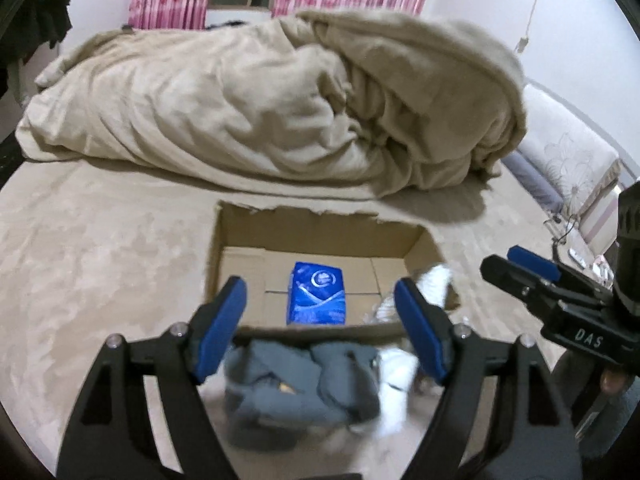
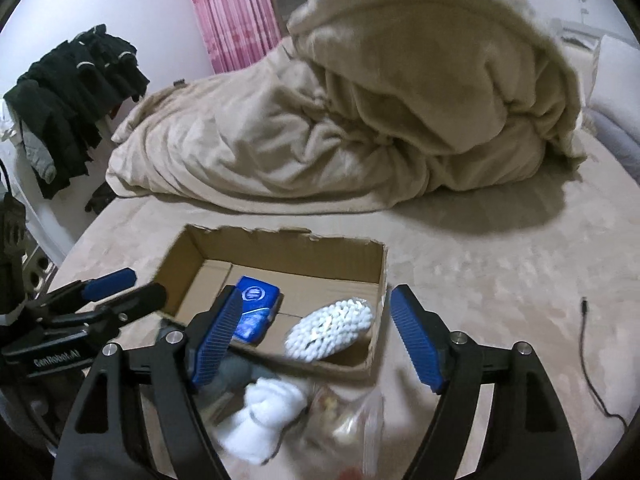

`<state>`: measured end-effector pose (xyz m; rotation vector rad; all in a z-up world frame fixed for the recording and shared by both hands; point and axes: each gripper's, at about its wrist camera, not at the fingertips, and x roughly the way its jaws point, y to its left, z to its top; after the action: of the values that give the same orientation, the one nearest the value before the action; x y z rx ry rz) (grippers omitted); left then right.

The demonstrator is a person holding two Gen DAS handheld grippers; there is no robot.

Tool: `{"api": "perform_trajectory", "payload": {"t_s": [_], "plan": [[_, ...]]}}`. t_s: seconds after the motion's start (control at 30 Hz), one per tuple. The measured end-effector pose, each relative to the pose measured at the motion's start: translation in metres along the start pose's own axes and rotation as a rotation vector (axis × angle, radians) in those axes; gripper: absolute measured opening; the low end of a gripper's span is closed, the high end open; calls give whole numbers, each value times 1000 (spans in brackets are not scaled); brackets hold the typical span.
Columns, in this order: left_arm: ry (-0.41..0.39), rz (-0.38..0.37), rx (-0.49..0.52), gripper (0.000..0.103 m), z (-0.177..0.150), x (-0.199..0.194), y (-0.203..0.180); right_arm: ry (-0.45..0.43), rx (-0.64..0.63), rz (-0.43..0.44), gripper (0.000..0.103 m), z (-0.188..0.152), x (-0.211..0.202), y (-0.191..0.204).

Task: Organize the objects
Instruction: 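Lift both open tools out of the box, then grasp the gray gloves with left tool while right tool grasps clear zip bag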

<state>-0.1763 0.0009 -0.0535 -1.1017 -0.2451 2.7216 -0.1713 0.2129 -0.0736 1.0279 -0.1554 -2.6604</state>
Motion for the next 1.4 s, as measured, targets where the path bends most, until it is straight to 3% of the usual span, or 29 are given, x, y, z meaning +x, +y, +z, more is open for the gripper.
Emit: {"api": "perform_trajectory", "payload": {"t_s": [0.3, 0.53, 0.83, 1.4], "plan": [[-62, 13, 4, 80, -21, -76, 2, -63, -23, 5, 79, -9, -73, 18], [-51, 24, 14, 80, -46, -97, 2, -83, -33, 9, 79, -26, -105, 21], [38, 53, -14, 80, -81, -73, 17, -21, -14, 3, 79, -58, -97, 12], [131, 97, -9, 80, -108, -6, 45, 124, 43, -29, 79, -93, -28, -19]]}}
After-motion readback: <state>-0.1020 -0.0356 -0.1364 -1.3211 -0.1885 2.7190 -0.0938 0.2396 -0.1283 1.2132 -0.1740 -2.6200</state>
